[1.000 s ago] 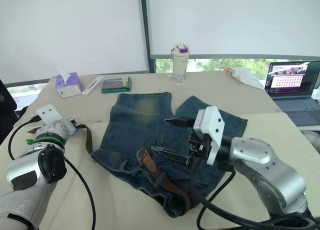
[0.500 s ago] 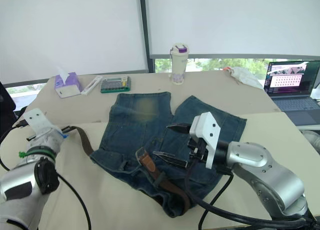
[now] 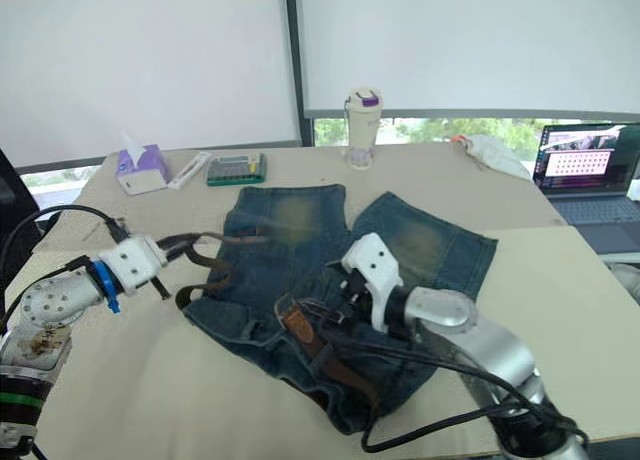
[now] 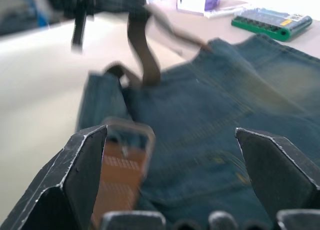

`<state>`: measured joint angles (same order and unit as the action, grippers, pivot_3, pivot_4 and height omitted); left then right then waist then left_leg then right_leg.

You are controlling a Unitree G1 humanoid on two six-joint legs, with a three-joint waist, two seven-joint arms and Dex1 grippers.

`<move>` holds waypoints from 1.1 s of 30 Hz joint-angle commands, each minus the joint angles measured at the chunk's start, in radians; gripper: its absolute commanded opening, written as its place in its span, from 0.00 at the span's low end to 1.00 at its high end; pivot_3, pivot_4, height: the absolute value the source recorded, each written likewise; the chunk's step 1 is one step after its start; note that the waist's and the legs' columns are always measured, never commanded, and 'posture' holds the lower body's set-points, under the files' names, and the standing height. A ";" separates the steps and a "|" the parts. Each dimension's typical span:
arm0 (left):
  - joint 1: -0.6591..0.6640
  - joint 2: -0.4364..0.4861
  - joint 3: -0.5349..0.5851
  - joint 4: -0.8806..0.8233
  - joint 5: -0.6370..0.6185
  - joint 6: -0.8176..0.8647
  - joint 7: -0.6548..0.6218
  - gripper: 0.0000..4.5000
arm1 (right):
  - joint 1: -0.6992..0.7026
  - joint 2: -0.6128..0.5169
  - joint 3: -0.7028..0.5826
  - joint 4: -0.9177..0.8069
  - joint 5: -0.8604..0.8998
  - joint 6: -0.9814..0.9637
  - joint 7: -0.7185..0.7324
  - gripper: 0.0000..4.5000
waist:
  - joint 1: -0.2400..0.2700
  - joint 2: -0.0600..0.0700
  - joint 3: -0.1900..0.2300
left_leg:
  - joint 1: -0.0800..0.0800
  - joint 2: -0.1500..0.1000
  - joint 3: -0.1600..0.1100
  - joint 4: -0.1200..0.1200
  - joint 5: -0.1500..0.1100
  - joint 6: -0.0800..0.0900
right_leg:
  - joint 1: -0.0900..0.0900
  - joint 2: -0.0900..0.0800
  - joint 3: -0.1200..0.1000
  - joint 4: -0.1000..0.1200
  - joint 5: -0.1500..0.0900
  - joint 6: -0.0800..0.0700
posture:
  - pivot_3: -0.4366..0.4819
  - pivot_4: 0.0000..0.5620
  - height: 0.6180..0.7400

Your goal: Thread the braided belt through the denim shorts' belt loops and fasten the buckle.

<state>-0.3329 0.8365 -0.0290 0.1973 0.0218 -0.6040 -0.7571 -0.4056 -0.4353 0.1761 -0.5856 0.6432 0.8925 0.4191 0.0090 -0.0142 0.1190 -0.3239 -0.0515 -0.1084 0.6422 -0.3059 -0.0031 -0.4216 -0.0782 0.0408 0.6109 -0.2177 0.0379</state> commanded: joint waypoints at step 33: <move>-0.333 -0.123 -0.157 0.425 0.058 -0.429 -0.023 0.00 | -0.186 -0.162 0.303 0.161 -0.530 -0.301 0.088 0.29 | -0.025 0.002 -0.001 | 0.000 -0.003 0.000 0.003 0.000 0.001 | 0.000 0.002 -0.004 0.001 0.000 0.001 | 0.48 0.27 1.00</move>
<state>-0.6653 0.7098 -0.1946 0.6252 0.1108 -1.0228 -0.7782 -0.5663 -0.5961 0.4804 -0.4173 0.1646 0.6498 0.4922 -0.0156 -0.0122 0.1183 -0.3239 -0.0542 -0.1084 0.6452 -0.3055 -0.0022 -0.4214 -0.0761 0.0368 0.6120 -0.2177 0.0388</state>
